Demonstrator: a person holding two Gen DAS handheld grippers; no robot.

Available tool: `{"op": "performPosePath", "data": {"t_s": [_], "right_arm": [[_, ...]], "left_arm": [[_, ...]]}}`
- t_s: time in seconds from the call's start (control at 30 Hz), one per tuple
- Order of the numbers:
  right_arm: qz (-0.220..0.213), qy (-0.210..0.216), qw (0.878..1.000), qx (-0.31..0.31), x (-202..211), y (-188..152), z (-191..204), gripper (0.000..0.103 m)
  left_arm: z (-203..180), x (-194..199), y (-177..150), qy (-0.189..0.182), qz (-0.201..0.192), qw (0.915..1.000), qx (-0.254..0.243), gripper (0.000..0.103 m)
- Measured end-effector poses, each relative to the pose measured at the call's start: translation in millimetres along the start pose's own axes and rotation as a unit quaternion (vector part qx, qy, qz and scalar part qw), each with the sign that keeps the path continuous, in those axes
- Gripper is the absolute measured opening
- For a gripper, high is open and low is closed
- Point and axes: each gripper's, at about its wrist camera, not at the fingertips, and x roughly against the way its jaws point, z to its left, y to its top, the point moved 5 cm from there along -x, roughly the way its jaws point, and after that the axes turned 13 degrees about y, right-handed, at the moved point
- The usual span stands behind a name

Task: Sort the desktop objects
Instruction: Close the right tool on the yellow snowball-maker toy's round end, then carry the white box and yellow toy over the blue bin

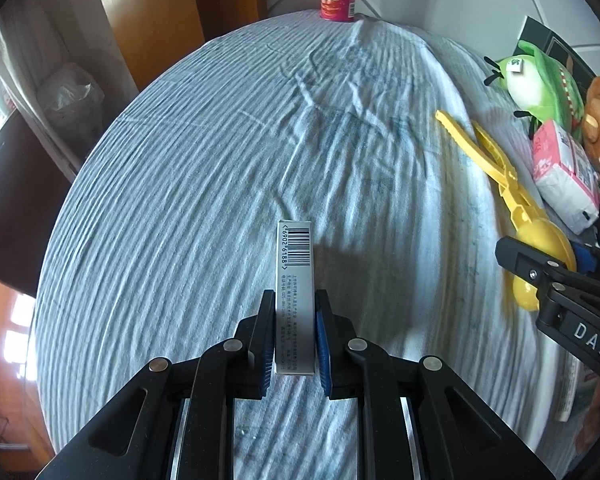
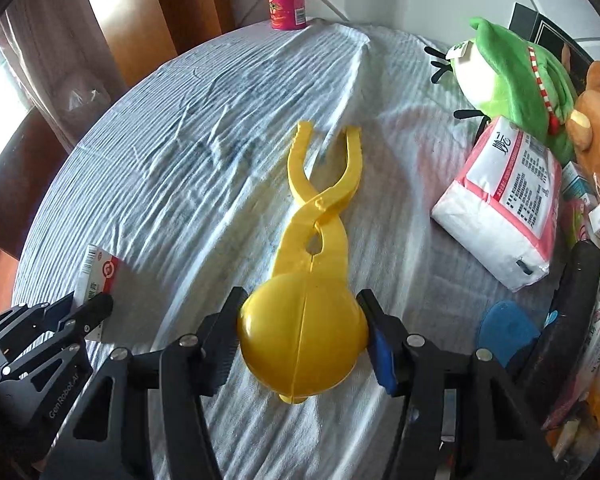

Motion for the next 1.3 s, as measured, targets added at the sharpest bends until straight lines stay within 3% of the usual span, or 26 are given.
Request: {"op": "performPosePath", "data": {"t_s": [0.3,0.6,0.93,1.3], "right_arm": [[-0.032,0.013,0.999,0.015,43.5,-3.9,9.7,0.055],[-0.098,0.014,0.994,0.036,121.8,1.9,16.6,0.055],[-0.175,0.000,0.982,0.075,232.0,-5.6,26.1,0.055],[-0.242,-0.046,0.967,0.062,330.3,-21.6,35.1,0.055]], "left_arm": [[-3.3,32.7,6.0,-0.007,-0.025,0.9996,0.005,0.018],[-18.4,107.7,19.0,-0.019,-0.087,0.9960,0.011,0.018],[-36.9,209.6,22.5,-0.048,-0.161,0.9857,0.009,0.018],[-48.6,291.2,14.9,-0.098,-0.226,0.9689,-0.028,0.018]]}}
